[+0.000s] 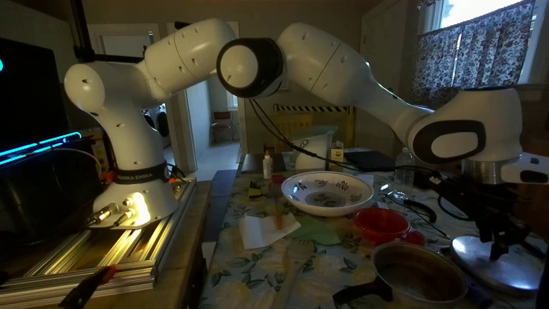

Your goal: Remove the lid from the pot

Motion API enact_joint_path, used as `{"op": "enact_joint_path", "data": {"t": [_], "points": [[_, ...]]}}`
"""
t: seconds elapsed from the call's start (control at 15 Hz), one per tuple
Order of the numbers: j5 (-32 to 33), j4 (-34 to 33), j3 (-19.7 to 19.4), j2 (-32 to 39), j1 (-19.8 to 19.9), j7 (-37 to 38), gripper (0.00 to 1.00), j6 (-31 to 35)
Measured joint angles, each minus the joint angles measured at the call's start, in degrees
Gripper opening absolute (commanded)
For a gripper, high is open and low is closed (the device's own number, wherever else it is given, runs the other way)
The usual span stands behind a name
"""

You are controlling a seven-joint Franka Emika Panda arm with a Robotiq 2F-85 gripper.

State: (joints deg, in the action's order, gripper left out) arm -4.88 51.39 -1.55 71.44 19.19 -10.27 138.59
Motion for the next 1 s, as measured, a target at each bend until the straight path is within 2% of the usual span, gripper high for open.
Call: {"op": "enact_joint_path", "data": {"t": [0.2, 0.33, 0.67, 1.0], "points": [[0.0, -1.2, 0.0, 0.0, -0.3, 0.0, 0.92, -0.5], [0.1, -1.5, -0.3, -0.4, -1.0, 0.2, 1.00, -0.7], [1.0, 0.0, -4.8, -4.2, -4.9, 6.2, 1.00, -6.3], [2.7, 6.9, -11.4, -11.8, -9.9, 14.4, 1.00, -12.6]]}}
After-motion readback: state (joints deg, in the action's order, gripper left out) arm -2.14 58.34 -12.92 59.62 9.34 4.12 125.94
